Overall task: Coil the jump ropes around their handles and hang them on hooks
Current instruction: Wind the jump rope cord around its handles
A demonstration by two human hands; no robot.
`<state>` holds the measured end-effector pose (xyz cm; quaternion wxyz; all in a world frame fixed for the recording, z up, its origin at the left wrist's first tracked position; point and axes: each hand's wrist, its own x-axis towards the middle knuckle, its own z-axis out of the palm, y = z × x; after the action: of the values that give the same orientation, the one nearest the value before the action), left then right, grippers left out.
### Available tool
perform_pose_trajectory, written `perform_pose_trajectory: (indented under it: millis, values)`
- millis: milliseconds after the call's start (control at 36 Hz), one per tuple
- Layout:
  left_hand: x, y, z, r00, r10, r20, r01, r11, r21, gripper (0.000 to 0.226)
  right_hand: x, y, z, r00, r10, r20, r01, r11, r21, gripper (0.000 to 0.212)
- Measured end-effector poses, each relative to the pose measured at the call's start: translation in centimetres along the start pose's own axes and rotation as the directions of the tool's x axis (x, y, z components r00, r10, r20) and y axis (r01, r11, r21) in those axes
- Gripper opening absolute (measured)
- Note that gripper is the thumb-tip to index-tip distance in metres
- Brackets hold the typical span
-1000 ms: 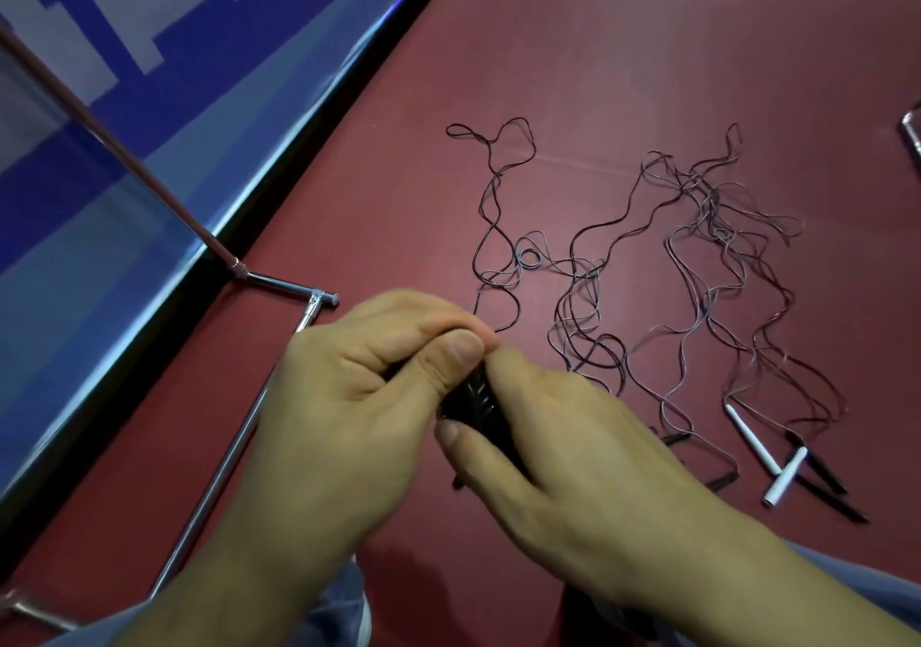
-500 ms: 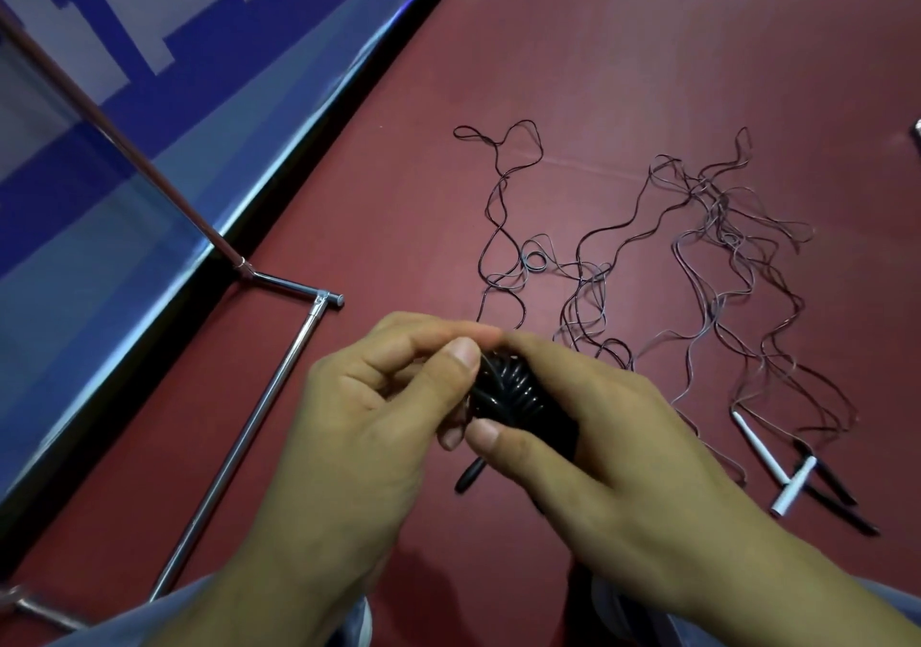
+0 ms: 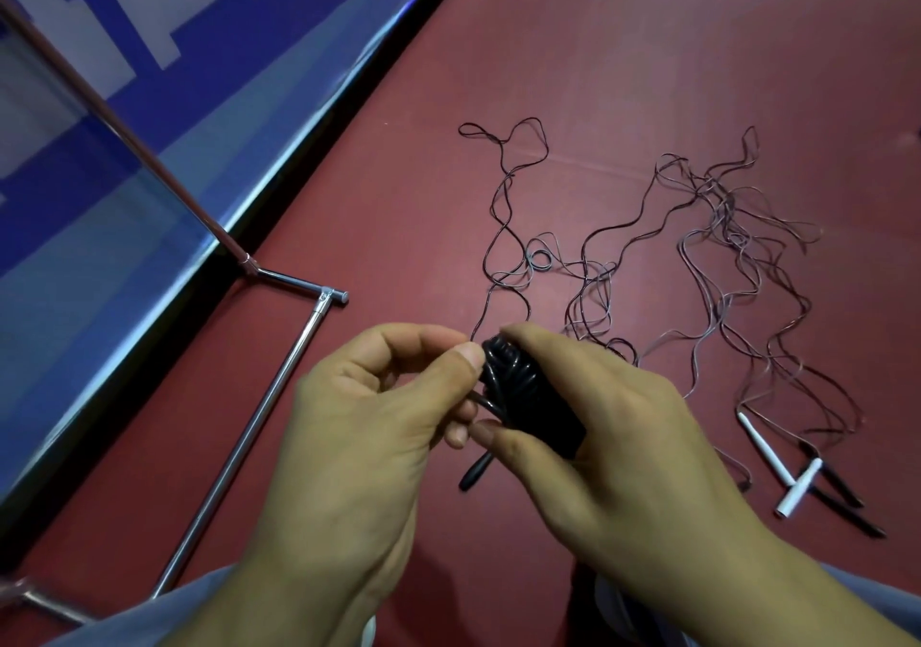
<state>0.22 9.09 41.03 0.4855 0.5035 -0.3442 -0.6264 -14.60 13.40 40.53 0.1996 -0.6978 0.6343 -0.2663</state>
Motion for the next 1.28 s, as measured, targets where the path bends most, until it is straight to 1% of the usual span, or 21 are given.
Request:
perform_pose_trajectory:
  millis: [83,167,222,333,417,556,694,750,778,861,889,1028,1167,1278]
  values:
    - [0.0,-0.1,-0.1,1.000,0.004,-0.019,-0.003,1.000,0.009,0.007,0.0,0.1,0.1,1.000,0.005,0.004,-0.005,0.999,-0.040,0.061]
    - [-0.3,-0.1,-0.1,0.999,0.033,-0.031,-0.032,0.998,0.045,0.009,0.0,0.0,0.2,1.000,0.004,0.008,-0.003,0.997,-0.080,0.064]
    - [-0.4,0.0,-0.1,0.996,0.083,-0.020,-0.081,0.990,0.116,0.012,0.0,0.0,0.2,1.000,-0.005,-0.010,0.004,0.993,-0.115,0.065]
    - [-0.8,0.4,0.0,0.977,0.210,0.025,-0.208,0.934,0.290,0.015,0.0,-0.2,0.3,0.998,-0.033,-0.056,0.022,0.985,-0.174,0.065]
    - [-1.1,0.0,0.2,0.974,0.227,0.025,-0.219,0.901,0.375,0.024,0.2,-0.3,0.5,0.997,-0.041,-0.072,0.026,0.979,-0.204,0.061]
    - [-1.3,-0.1,0.7,0.962,0.272,-0.035,-0.231,0.872,0.431,0.023,0.2,-0.2,0.6,0.998,-0.031,-0.063,0.017,0.977,-0.213,0.066]
    - [-1.2,0.4,0.9,0.977,0.213,-0.026,-0.185,0.900,0.394,0.030,0.2,0.1,0.7,0.998,-0.023,-0.050,0.014,0.986,-0.169,0.069]
    - [-1.1,0.6,0.9,0.986,0.163,-0.040,-0.143,0.940,0.311,0.030,0.2,0.1,0.5,1.000,0.010,-0.026,-0.014,0.990,-0.140,0.070]
    - [-1.1,0.8,1.0,0.990,0.133,-0.049,-0.117,0.959,0.257,0.031,0.2,0.1,0.5,1.000,0.016,-0.018,-0.018,0.992,-0.123,0.068]
    - [-0.9,0.8,1.2,0.998,0.047,-0.050,-0.040,0.990,0.132,0.029,0.2,0.0,0.6,0.999,-0.023,-0.028,0.019,0.992,-0.125,0.046]
    - [-0.8,0.6,1.1,0.998,0.024,-0.053,-0.018,0.995,0.103,0.028,0.2,0.0,0.7,0.999,-0.029,-0.028,0.026,0.994,-0.110,0.042]
    - [0.0,0.3,0.5,0.993,-0.104,-0.053,0.101,0.994,-0.050,0.026,0.1,0.3,1.1,0.998,-0.023,-0.060,0.028,0.997,0.074,0.037]
    - [0.0,0.4,0.7,0.988,-0.134,-0.070,0.129,0.989,-0.079,0.024,0.4,0.3,1.6,0.992,-0.040,-0.116,0.052,0.993,0.102,0.039]
    - [0.1,0.4,0.8,0.982,-0.161,-0.103,0.152,0.984,-0.089,0.025,0.3,0.4,2.2,0.993,-0.018,-0.120,0.032,0.993,0.116,0.039]
